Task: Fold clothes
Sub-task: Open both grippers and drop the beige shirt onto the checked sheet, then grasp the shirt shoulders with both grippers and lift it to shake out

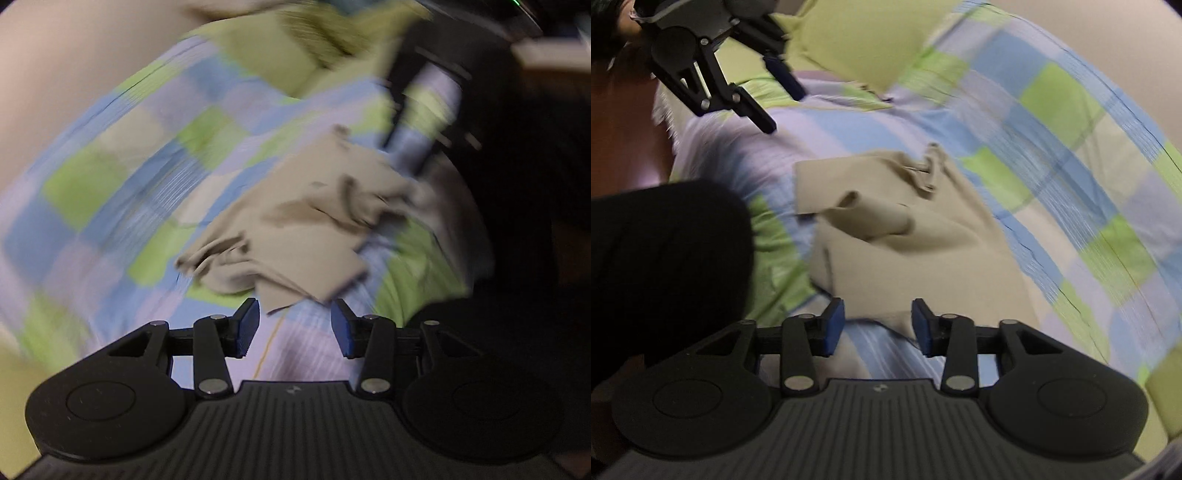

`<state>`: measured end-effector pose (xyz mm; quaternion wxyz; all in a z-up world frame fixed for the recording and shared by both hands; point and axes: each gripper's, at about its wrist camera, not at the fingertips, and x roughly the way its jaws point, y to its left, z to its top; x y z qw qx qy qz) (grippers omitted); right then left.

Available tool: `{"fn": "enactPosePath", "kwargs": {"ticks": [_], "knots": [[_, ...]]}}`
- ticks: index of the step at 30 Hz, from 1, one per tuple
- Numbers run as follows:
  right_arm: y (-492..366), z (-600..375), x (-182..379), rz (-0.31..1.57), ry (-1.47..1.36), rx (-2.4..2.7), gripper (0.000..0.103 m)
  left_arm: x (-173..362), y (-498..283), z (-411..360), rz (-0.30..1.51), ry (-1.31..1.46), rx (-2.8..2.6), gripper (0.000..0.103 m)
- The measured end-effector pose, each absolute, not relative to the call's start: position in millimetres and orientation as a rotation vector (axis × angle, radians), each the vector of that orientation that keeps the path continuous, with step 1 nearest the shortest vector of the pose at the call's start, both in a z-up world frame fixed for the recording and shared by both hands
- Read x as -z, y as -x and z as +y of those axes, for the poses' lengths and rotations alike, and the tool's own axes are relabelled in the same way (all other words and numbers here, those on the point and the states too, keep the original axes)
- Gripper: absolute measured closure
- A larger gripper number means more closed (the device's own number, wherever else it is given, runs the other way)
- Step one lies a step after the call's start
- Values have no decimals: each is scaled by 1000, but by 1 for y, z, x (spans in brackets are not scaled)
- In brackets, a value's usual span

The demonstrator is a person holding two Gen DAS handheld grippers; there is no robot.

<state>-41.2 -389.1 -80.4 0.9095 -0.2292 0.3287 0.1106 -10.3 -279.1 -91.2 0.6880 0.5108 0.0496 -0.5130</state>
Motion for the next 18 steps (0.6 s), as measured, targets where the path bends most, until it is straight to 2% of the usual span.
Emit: {"fn": "enactPosePath", "kwargs": {"ticks": [6,8,10,13,17,18], "knots": [[31,-381,92,695,486,-247,71,127,18,-305,-45,-1354,1178,53],[30,-384,91,699,492,-251,71,133,16,-310,-74,-1391,1168,56],[30,-383,93,700,514,-261,72,135,12,-314,-83,-1408,1161,72],[31,-380,95,698,562,-273,75,126,3,-317,12,-1316,1186,96],[34,-377,96,690,626,-294,79,114,-7,-319,121,-1190,1189,98],[35,-376,96,685,638,-302,88,111,-8,-319,125,-1173,1187,98]]}}
